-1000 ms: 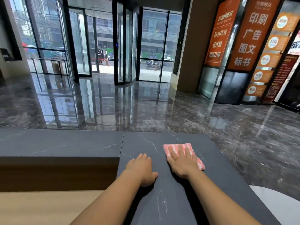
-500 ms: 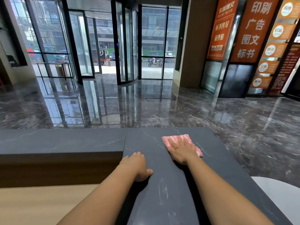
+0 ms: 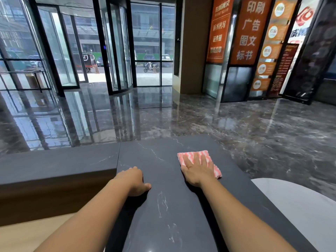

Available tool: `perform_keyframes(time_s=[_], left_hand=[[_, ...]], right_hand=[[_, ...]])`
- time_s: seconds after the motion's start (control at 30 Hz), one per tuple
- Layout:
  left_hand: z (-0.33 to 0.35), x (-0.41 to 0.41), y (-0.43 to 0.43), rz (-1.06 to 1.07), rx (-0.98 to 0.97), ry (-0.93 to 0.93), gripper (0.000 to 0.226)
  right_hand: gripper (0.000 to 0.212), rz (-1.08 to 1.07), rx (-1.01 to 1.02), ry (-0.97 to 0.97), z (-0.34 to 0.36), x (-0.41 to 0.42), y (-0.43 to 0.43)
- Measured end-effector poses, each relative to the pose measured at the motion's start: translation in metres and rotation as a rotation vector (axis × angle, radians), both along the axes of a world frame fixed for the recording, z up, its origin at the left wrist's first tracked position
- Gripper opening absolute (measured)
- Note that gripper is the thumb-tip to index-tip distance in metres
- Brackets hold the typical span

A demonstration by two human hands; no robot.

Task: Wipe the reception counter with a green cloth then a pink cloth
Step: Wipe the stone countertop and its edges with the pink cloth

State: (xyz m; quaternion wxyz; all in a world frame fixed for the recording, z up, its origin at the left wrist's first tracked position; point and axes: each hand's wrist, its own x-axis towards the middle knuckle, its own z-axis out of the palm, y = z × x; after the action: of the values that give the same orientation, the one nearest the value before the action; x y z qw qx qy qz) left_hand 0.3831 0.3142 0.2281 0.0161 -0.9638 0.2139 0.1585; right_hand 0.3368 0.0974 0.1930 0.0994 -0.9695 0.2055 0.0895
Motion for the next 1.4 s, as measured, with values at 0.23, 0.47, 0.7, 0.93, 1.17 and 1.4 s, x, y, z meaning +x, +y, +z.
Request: perform_keyframes(time_s=[0.23,0.47,0.7,0.93,1.17,1.4], left_hand=[[-0.002,-0.016,-0.005,-0.059,-0.004,-0.065,0.054],[-0.003,-0.021,-0.02,-0.09,-0.016,-0.038,0.052],[-0.007,-0.016,-0.039,-0.061,0.003,0.003,0.055],[-0.007,-0.019,-0.044,-0.038,0.026,-0.001,0.055],[-0.007,-0.029,-0.043,-0.014,0.018,-0.027,0.058],[-0.009,-0.041,-0.042,0.0,-0.013,-0.056,0.046]], right_hand=[[0.052,0.286,0.025,0.004,0.001,0.01,0.083],[0.053,0.241,0.059,-0.022,0.004,0.016,0.037],[0.058,-0.021,-0.032,0.006,0.004,0.0,-0.08],[0.056,-0.083,0.0,0.009,0.003,-0.037,-0.087],[0.056,0.02,0.038,-0.007,-0.001,-0.058,-0.024],[0.054,0.256,0.008,0.004,-0.001,-0.042,0.042]])
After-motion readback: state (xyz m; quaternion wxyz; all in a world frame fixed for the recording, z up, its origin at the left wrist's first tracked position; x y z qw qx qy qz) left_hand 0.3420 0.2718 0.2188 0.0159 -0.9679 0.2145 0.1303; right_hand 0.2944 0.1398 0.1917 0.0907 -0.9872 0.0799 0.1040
